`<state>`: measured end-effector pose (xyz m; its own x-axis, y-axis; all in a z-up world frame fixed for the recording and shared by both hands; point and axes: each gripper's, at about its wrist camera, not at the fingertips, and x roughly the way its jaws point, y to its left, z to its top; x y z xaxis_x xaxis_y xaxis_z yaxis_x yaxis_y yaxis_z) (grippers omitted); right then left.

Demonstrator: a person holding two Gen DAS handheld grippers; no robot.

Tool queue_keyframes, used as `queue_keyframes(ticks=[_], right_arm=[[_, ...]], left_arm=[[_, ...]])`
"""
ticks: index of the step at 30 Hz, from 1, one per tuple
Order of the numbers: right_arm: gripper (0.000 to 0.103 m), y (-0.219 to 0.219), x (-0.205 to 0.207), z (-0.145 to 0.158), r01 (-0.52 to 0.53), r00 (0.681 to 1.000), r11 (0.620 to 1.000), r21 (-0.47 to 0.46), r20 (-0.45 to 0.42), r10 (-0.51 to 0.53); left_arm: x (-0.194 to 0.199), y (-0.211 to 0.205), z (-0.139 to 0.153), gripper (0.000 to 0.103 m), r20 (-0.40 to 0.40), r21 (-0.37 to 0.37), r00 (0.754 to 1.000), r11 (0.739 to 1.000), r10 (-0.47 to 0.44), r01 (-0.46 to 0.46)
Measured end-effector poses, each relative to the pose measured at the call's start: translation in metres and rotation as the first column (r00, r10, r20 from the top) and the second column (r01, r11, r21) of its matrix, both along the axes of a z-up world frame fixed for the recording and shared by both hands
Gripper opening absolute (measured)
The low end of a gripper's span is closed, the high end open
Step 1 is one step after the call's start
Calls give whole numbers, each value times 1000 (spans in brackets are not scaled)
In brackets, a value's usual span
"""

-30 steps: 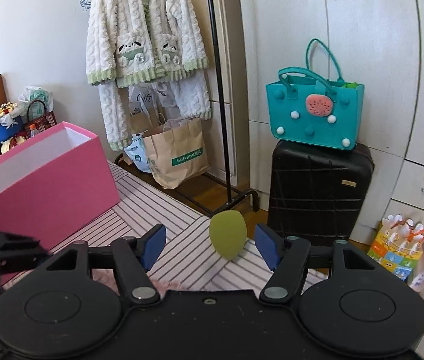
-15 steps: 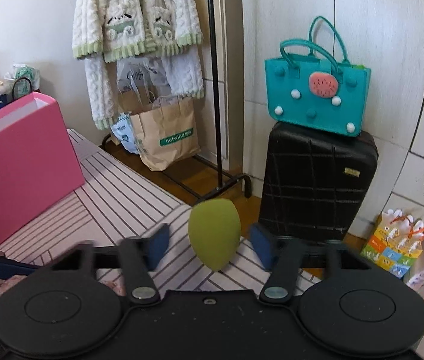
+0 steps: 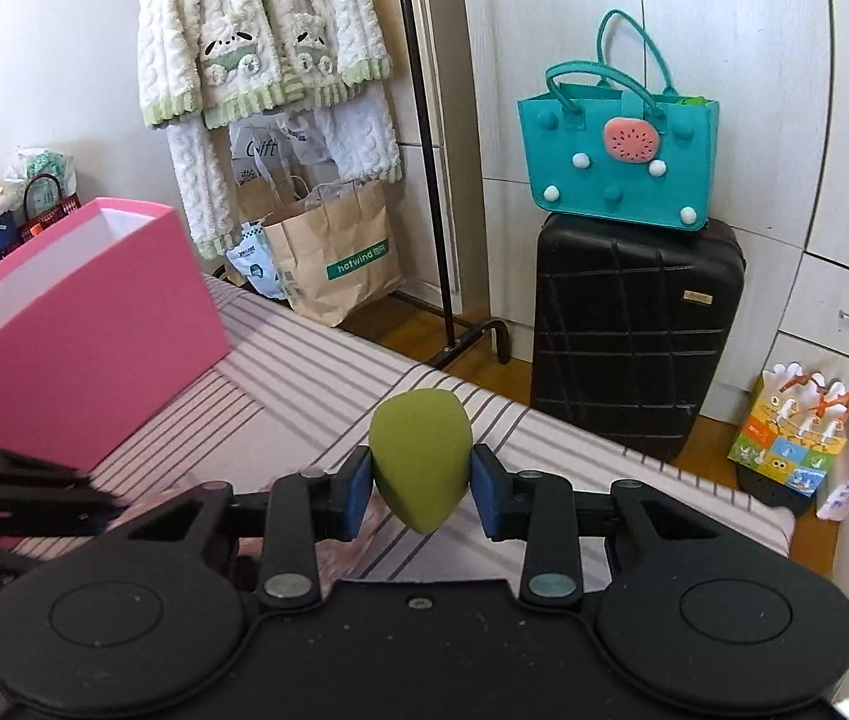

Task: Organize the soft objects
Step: 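Close the left gripper on the floral cloth while the right gripper closes on the green sponge, then lift and carry the floral cloth and green sponge with both tools over the box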

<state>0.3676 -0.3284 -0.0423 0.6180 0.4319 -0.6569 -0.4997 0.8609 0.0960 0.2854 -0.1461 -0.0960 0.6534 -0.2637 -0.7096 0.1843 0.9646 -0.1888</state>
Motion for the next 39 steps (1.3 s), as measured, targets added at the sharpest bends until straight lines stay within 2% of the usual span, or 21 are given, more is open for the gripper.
queue_keyframes(ticks=[10, 14, 22, 31, 39], right_arm=[[40, 3, -54, 20, 58, 996, 998, 9, -75, -57], [40, 4, -75, 28, 70, 996, 998, 4, -61, -70], [41, 7, -113, 44, 101, 992, 995, -1, -70, -101], [41, 16, -159, 65, 78, 995, 997, -1, -64, -78], [41, 24, -195, 81, 53, 998, 998, -19, -35, -54]], left_arm=[[-24, 10, 16, 20, -18, -61, 999, 997, -48, 47], [-36, 18, 24, 20, -13, -85, 998, 994, -63, 62], [-61, 30, 45, 20, -17, -78, 995, 992, -99, 97], [-84, 49, 61, 20, -48, -145, 986, 978, -158, 149], [-116, 74, 77, 20, -38, -157, 981, 971, -188, 180]])
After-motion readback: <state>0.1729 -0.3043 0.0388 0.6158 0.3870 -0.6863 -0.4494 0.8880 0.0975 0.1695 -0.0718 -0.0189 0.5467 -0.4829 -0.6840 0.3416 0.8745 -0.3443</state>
